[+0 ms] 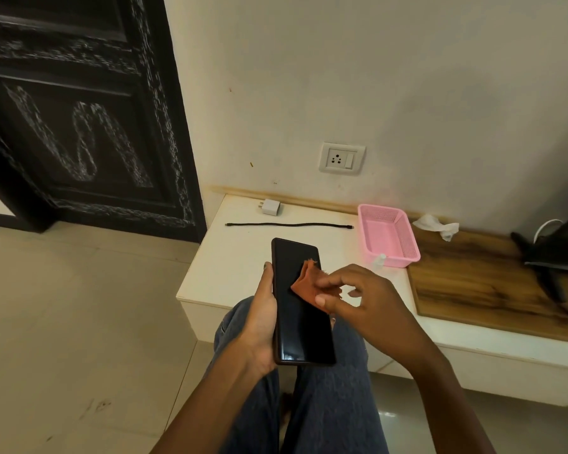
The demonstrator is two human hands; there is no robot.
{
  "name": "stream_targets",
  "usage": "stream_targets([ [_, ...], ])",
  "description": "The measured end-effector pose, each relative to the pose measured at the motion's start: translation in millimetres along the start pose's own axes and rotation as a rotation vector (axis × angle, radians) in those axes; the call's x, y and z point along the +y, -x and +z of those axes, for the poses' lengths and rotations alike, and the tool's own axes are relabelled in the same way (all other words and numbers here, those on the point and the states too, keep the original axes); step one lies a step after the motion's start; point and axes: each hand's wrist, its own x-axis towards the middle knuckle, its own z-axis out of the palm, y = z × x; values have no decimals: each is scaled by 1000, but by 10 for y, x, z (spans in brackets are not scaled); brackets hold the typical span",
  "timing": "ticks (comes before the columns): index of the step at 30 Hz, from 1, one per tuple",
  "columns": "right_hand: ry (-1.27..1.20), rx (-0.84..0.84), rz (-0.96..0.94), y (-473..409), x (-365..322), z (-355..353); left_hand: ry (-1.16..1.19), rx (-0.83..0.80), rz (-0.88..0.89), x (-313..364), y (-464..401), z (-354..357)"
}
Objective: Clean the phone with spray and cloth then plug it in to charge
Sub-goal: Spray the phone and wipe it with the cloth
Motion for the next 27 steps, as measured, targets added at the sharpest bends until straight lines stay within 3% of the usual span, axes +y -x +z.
stream_targets([
  [4,59,31,-30,-14,49,16,-29,50,0,15,16,-28],
  [11,49,195,-42,-29,16,75,24,-4,7,30,58,63],
  [13,-158,269,27,-17,-38,50,32,-9,7,35,72,85],
  [18,-1063,364,296,-9,-51,-29,76,4,5,33,53,74],
  [21,-1271,318,368,-3,-49,-57,92,-11,-3,30,64,83],
  [24,-1117,359,408,-5,-9,-37,122,-37,-28,23,80,113],
  [27,-738,469,373,-31,29,-10,136,-41,-47,30,112,148],
])
